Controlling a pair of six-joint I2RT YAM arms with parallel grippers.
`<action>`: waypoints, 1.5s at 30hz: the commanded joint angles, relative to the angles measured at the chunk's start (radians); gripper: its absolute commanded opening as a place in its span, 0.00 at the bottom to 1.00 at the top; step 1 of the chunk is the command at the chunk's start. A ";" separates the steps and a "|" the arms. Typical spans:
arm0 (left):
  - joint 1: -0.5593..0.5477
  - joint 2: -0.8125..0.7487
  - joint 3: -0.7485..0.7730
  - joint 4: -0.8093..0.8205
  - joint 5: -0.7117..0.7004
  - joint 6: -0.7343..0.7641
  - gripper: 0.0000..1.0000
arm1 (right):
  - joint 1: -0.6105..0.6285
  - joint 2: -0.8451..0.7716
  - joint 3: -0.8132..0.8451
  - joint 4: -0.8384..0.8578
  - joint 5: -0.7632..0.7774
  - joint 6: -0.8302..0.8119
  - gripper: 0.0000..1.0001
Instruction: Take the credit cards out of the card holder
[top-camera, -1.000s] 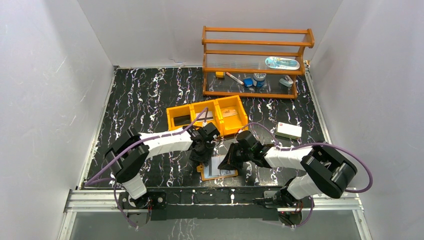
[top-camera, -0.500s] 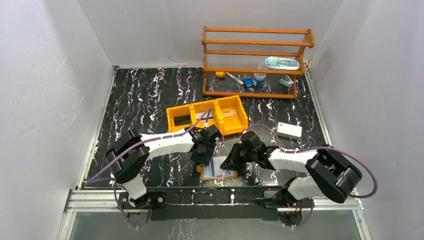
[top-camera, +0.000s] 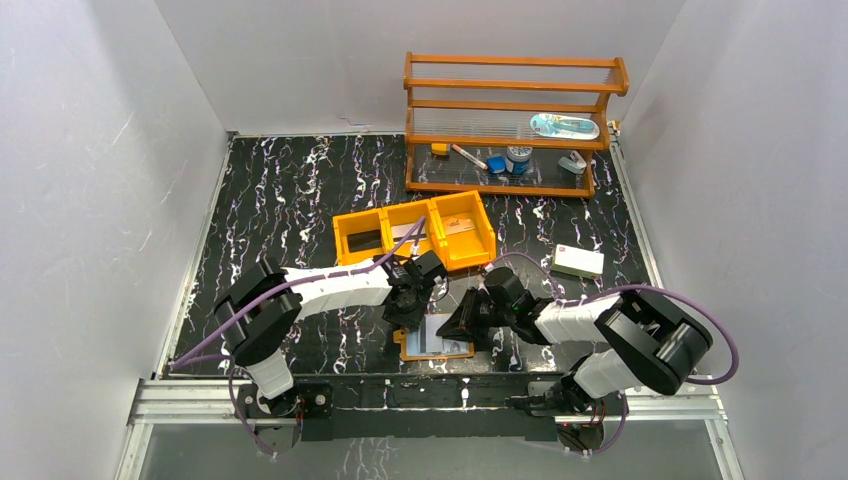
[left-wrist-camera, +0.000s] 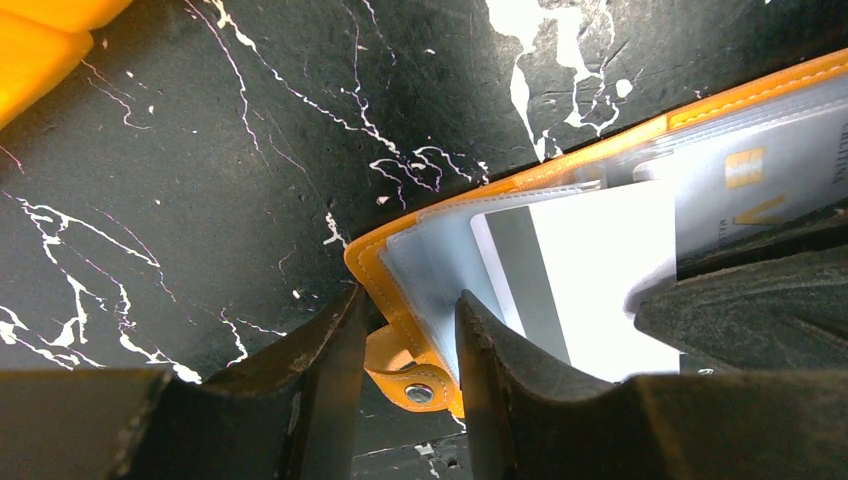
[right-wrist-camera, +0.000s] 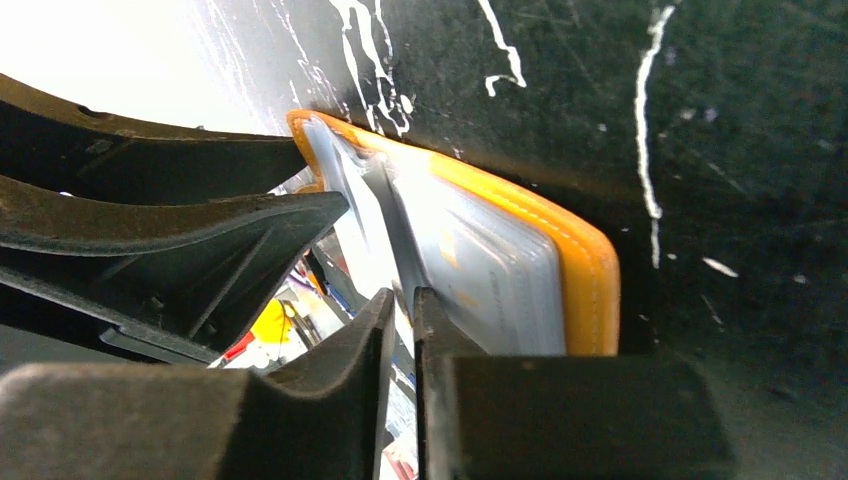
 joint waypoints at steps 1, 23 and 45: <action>-0.017 0.096 -0.085 -0.060 -0.049 0.007 0.34 | -0.003 0.019 -0.036 0.070 0.005 -0.013 0.16; -0.014 0.022 -0.083 -0.046 -0.049 -0.028 0.43 | -0.027 -0.286 -0.021 -0.257 0.149 -0.050 0.06; 0.366 -0.470 -0.182 0.161 0.465 -0.039 0.88 | -0.033 -0.418 0.017 -0.220 0.133 -0.051 0.05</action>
